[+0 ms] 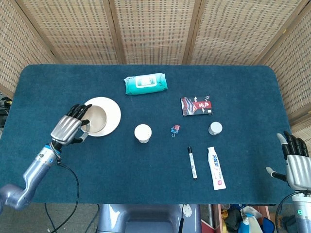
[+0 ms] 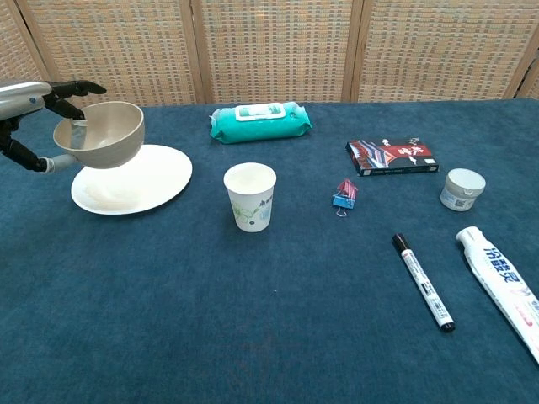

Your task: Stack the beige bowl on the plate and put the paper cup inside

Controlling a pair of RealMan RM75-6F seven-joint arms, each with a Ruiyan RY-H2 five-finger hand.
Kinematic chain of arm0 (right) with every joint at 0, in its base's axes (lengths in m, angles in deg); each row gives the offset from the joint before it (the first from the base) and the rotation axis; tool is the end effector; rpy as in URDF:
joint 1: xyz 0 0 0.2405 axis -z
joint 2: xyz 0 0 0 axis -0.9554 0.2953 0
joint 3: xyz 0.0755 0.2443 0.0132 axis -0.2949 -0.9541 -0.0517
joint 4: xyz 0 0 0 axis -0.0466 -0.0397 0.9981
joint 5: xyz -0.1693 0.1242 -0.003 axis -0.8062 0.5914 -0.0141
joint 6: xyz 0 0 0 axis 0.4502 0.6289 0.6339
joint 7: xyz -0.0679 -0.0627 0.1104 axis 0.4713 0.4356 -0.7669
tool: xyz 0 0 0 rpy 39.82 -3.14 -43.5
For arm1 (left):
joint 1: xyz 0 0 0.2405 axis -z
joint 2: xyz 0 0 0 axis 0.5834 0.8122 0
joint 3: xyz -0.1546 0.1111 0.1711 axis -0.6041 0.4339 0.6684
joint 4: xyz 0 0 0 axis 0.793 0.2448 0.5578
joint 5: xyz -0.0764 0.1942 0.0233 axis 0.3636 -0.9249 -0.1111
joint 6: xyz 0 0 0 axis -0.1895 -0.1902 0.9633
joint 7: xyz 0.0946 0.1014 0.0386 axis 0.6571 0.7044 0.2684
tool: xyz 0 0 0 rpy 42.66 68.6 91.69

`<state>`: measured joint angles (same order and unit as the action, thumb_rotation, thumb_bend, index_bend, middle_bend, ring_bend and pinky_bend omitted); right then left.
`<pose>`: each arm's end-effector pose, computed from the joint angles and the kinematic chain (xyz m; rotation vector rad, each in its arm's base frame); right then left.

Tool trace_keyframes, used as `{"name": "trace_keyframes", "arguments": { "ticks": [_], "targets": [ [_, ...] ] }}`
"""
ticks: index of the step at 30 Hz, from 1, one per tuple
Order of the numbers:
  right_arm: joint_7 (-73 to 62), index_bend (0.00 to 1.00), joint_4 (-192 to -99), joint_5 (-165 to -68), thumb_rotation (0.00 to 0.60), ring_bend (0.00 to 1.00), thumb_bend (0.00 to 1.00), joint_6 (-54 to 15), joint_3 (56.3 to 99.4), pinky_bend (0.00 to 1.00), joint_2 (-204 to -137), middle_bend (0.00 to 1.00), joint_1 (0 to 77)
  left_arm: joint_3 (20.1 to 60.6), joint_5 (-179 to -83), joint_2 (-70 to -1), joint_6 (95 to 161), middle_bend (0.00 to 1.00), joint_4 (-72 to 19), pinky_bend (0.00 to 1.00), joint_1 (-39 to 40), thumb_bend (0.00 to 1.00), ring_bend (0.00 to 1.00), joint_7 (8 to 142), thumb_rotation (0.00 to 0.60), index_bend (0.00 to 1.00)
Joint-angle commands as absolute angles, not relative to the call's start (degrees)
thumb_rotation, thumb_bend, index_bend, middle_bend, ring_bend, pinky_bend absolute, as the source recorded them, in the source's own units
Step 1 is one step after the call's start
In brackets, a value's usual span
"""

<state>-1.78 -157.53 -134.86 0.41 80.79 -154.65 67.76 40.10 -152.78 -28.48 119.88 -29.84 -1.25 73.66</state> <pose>-0.3316 -0.1988 0.1638 1.2867 -0.8417 0.8460 -0.2342 0.3524 0.0702 -1.8269 -0.8284 -0.9037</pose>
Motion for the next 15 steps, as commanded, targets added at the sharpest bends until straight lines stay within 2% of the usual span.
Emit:
{"name": "trace_keyframes", "arguments": {
  "ticks": [1,9,10,11,13,15],
  "targets": [
    [-1.06,0.01,-157.38,-134.25,0.600,0.00,0.00,-0.18,80.51,0.00,-154.96,0.00,67.34,38.22,-147.80,-32.79,112.61,0.00,-20.37,0.00,2.81,0.48,0.00,69.14,0.600,0.67],
    [-0.68,0.01,-156.83,-132.72,0.600,0.00,0.00,-1.12,80.10,0.00,-155.21,0.00,67.03,38.55,-148.24,-39.04,108.88,0.00,-10.87,0.00,6.52,0.48,0.00,63.30,0.600,0.67],
    [-0.72,0.01,-156.78,-132.55,0.600,0.00,0.00,-1.15,80.03,0.00,-155.20,0.00,67.03,38.55,-148.29,-39.54,108.74,0.00,-10.25,0.00,6.85,0.48,0.00,62.99,0.600,0.67],
    [-0.78,0.01,-156.73,-132.40,0.600,0.00,0.00,-1.17,79.95,0.00,-155.18,0.00,67.03,37.86,-149.59,-38.59,111.11,0.00,-14.73,0.00,7.64,0.48,0.00,64.96,0.600,0.67],
    [-0.93,0.01,-156.54,-132.07,0.600,0.00,0.00,-1.27,79.85,0.00,-155.19,0.00,67.04,39.20,-147.01,-39.17,108.46,0.00,-11.14,0.00,6.43,0.48,0.00,65.82,0.600,0.67],
    [-1.03,0.01,-156.37,-131.88,0.600,0.00,0.00,-1.39,79.81,0.00,-155.21,0.00,67.02,39.58,-147.40,-40.12,108.50,0.00,-9.54,0.00,6.76,0.48,0.00,65.92,0.600,0.67]
  ]
}}
